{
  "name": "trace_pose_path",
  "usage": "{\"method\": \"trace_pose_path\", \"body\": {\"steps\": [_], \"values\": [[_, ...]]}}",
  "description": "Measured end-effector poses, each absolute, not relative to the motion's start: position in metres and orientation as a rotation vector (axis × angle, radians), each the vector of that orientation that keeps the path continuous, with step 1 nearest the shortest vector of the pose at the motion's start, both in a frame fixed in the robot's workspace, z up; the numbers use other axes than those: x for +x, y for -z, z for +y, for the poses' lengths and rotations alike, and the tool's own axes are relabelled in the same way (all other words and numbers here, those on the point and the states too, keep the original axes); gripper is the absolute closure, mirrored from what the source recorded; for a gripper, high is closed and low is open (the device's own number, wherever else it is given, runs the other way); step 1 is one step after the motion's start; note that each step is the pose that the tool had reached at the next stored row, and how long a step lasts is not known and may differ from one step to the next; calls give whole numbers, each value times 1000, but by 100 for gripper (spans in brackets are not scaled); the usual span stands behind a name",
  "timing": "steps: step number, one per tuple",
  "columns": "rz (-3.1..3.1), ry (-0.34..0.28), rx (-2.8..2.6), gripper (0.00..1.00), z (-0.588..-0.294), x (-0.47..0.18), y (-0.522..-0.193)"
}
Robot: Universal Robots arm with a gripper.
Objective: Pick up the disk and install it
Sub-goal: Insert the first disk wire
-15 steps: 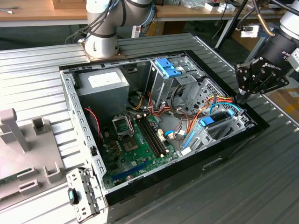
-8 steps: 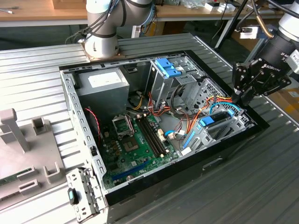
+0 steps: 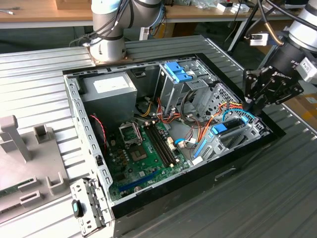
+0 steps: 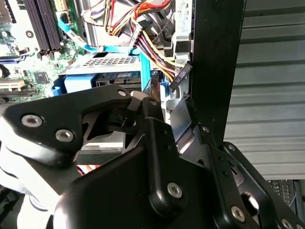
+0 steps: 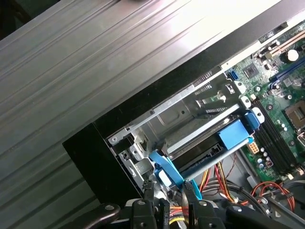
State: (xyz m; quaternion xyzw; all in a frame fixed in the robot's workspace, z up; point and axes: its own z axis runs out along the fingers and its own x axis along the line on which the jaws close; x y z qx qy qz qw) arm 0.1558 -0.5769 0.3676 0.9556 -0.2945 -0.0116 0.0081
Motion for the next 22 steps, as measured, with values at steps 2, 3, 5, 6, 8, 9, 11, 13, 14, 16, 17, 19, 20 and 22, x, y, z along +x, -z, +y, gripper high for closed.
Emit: {"method": "trace_pose_path", "body": {"steps": [2, 3, 5, 6, 8, 9, 11, 13, 14, 16, 17, 19, 20, 22], "values": [[-920, 35, 2984, 64, -576, 156, -367], [-920, 35, 2984, 64, -575, 156, -367], [-920, 34, 2983, 64, -575, 157, -367], [-919, 33, 2981, 64, -575, 157, -367], [-917, 29, 2973, 64, -575, 157, -365], [-917, 28, 2971, 64, -575, 157, -365], [-916, 28, 2970, 64, -573, 158, -364], [-916, 28, 2970, 64, -573, 158, -364], [-916, 28, 2970, 64, -573, 158, -364], [-916, 28, 2970, 65, -572, 158, -364], [-916, 28, 2970, 73, -572, 158, -364], [-916, 28, 2970, 74, -572, 158, -364], [-916, 28, 2970, 81, -572, 158, -364], [-916, 28, 2970, 81, -572, 158, -364]]}}
